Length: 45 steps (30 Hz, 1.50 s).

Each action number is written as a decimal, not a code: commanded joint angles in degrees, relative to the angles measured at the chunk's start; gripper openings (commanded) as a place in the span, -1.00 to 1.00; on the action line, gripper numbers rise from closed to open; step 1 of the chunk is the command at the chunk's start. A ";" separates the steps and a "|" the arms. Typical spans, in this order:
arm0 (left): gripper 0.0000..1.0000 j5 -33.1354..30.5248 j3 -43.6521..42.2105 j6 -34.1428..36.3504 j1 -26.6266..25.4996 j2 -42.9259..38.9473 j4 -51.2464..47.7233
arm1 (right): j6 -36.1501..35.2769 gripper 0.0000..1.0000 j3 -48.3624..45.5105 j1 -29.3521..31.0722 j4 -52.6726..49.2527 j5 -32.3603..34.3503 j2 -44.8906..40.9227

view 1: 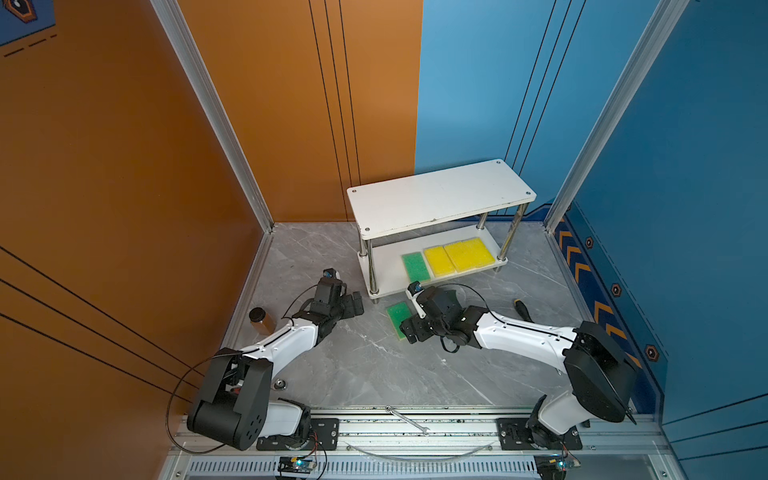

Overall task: Place and organize the cleaning sponges onto the shelf
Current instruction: 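Lower the right gripper and grasp the green-yellow sponge on the table, then lift the green-yellow sponge and carry it toward the lower tier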

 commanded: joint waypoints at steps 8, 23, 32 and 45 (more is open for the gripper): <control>0.95 0.02 -1.42 0.40 -0.40 -1.85 -0.57 | 2.57 0.91 4.39 2.52 -0.79 4.40 7.34; 0.95 -0.26 -1.14 0.40 -0.38 -1.30 -0.48 | 1.93 0.89 8.42 3.31 -3.12 5.98 14.38; 0.95 0.54 0.00 0.23 -0.38 0.57 -0.48 | 1.32 0.89 10.23 3.36 -4.53 6.25 16.94; 0.95 1.16 0.67 0.03 -0.29 1.93 0.49 | 1.17 0.72 11.35 3.43 -5.80 7.66 18.07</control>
